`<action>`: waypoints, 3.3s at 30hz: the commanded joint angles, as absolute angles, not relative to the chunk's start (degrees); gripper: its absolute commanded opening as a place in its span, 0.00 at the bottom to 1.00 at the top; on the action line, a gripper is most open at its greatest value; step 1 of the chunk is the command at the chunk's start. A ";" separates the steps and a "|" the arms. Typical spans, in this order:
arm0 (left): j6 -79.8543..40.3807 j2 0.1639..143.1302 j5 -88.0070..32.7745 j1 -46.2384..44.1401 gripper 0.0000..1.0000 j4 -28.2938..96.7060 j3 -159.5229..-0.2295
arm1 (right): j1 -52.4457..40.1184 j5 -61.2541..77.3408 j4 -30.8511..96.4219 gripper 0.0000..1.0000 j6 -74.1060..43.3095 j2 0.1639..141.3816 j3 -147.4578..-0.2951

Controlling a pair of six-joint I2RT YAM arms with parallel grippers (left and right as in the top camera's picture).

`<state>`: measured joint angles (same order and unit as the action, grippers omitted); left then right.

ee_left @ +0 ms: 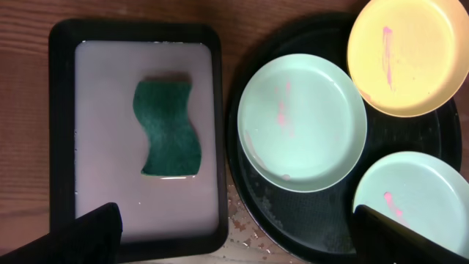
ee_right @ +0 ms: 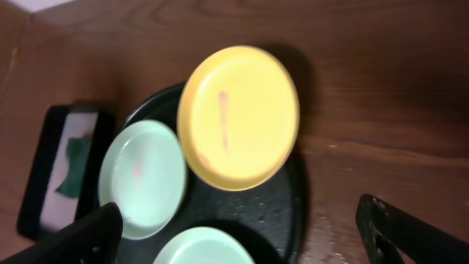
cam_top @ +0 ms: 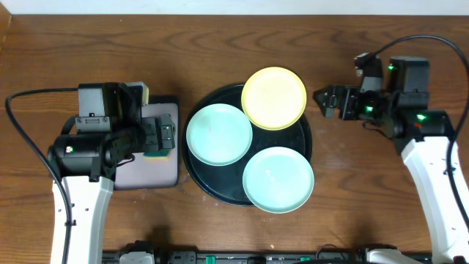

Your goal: Clean dirty plates on tray and stack at the side

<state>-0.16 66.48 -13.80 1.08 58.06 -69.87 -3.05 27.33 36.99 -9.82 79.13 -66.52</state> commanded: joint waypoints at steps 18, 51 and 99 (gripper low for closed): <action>-8.47 73.73 -2.26 8.73 0.99 61.41 -71.07 | -32.53 4.75 45.65 0.66 -21.78 99.59 -82.83; -8.47 77.62 -2.55 8.71 0.99 55.92 -68.86 | -37.19 3.95 38.02 0.01 -30.22 120.66 -82.76; -7.84 104.20 -0.27 3.92 0.49 44.64 -68.42 | -37.98 3.25 38.48 0.01 -30.17 120.66 -82.76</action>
